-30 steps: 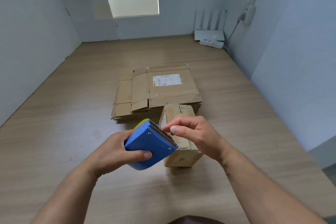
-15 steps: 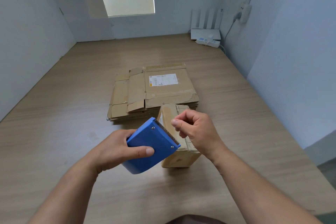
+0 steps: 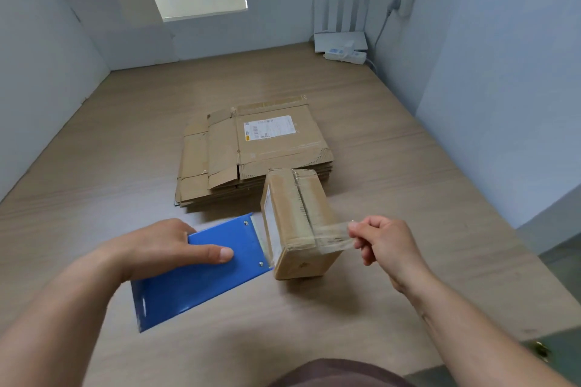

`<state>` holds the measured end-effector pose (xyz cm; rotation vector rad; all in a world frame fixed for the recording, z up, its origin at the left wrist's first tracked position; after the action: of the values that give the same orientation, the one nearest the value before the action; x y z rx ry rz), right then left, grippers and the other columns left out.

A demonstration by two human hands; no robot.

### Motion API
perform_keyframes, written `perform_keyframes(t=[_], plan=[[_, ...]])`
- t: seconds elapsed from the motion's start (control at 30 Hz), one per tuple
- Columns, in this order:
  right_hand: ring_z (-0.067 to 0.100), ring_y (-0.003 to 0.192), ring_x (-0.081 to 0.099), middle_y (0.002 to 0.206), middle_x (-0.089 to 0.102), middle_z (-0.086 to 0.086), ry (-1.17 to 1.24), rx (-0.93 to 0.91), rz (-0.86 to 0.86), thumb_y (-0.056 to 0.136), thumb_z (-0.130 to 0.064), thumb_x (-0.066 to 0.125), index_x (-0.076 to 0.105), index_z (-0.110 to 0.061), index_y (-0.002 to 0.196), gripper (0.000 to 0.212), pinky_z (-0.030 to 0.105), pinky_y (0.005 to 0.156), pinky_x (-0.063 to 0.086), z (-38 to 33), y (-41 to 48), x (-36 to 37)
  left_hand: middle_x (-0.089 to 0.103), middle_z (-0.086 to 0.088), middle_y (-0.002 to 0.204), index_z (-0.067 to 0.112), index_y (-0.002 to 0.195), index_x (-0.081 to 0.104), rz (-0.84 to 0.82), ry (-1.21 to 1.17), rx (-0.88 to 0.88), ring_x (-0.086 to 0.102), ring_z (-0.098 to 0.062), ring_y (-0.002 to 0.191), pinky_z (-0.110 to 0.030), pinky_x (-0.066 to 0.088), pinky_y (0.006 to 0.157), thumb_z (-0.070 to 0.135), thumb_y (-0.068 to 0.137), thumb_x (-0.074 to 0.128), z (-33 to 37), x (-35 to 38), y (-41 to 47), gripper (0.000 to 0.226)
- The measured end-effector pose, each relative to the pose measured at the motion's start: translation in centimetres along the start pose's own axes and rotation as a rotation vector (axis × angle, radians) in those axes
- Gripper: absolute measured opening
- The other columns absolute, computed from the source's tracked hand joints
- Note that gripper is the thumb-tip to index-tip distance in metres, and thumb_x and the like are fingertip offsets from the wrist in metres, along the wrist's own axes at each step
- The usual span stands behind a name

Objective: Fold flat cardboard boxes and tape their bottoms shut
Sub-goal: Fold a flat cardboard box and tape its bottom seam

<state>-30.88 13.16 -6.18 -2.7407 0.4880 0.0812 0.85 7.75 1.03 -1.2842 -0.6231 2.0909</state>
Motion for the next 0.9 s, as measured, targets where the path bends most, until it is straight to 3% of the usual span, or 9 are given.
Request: perform_keyframes(t=[0.17, 0.37, 0.57, 0.7, 0.77, 0.83, 0.9], plan=[[0.011, 0.038, 0.042, 0.049, 0.056, 0.002, 0.026, 0.044, 0.032, 0.088, -0.009, 0.062, 0.061, 0.007, 0.071, 0.023, 0.023, 0.039, 0.037, 1.9, 0.1, 0.3, 0.072, 0.008, 0.07, 0.019, 0.08, 0.071, 0.035, 0.122, -0.053, 0.068, -0.008, 0.062, -0.025, 0.045, 0.064, 0.094, 0.028, 0.05, 0.0, -0.2, 0.9, 0.094], [0.01, 0.039, 0.043, 0.049, 0.056, 0.002, 0.032, 0.07, 0.035, 0.089, -0.009, 0.061, 0.061, -0.004, 0.065, 0.025, 0.024, 0.039, 0.038, 2.6, 0.2, 0.5, 0.071, 0.005, 0.07, 0.02, 0.078, 0.071, 0.064, 0.184, -0.088, 0.067, -0.008, 0.064, -0.023, 0.041, 0.06, 0.093, 0.041, 0.051, 0.4, -0.2, 2.2, 0.084], [0.016, 0.041, 0.043, 0.057, 0.055, 0.009, 0.028, 0.1, -0.066, 0.091, -0.01, 0.059, 0.053, -0.006, 0.064, 0.028, 0.027, 0.044, 0.038, 2.8, 0.2, 2.7, 0.065, 0.002, 0.075, 0.019, 0.073, 0.063, 0.081, 0.294, -0.176, 0.061, -0.011, 0.068, -0.025, 0.036, 0.058, 0.087, 0.051, 0.052, -0.6, 0.6, 3.8, 0.073], [0.019, 0.053, 0.052, 0.066, 0.061, 0.006, -0.196, 0.096, -0.129, 0.09, -0.019, 0.058, 0.056, -0.008, 0.07, 0.023, 0.03, 0.048, 0.045, 3.5, 0.7, 3.7, 0.064, 0.001, 0.08, 0.019, 0.076, 0.064, 0.079, 0.319, -0.229, 0.06, -0.01, 0.071, -0.025, 0.035, 0.058, 0.084, 0.061, 0.055, -1.7, 1.1, 4.6, 0.068], [0.026, 0.07, 0.06, 0.08, 0.066, 0.007, -0.475, 0.128, -0.122, 0.09, -0.022, 0.056, 0.056, -0.009, 0.076, 0.019, 0.033, 0.062, 0.049, 5.2, 1.0, 3.4, 0.064, 0.002, 0.082, 0.019, 0.079, 0.065, 0.074, 0.315, -0.236, 0.061, -0.01, 0.074, -0.025, 0.037, 0.058, 0.084, 0.061, 0.056, -2.1, 1.4, 4.7, 0.068], [0.028, 0.083, 0.06, 0.086, 0.066, 0.008, -0.622, 0.133, -0.038, 0.091, -0.023, 0.054, 0.057, -0.01, 0.08, 0.018, 0.034, 0.072, 0.047, 6.2, 1.1, 2.3, 0.065, 0.002, 0.083, 0.02, 0.08, 0.066, 0.073, 0.315, -0.235, 0.061, -0.01, 0.074, -0.025, 0.038, 0.06, 0.085, 0.061, 0.055, -2.4, 1.6, 4.8, 0.069], [0.03, 0.082, 0.059, 0.082, 0.064, 0.008, -0.587, 0.038, 0.097, 0.093, -0.025, 0.05, 0.055, -0.011, 0.076, 0.022, 0.036, 0.07, 0.045, 4.7, 1.0, 1.4, 0.065, 0.002, 0.082, 0.02, 0.08, 0.065, 0.074, 0.309, -0.237, 0.061, -0.01, 0.074, -0.025, 0.038, 0.059, 0.085, 0.061, 0.055, -2.7, 1.8, 4.8, 0.068]])
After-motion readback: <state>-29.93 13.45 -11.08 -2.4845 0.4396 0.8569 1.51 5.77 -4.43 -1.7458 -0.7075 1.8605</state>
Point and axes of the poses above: each hand's wrist, its own y-axis towards the middle knuckle, its own x-axis out of the palm, z = x × y, the point moved 9 cm from there along y, towards the middle knuckle
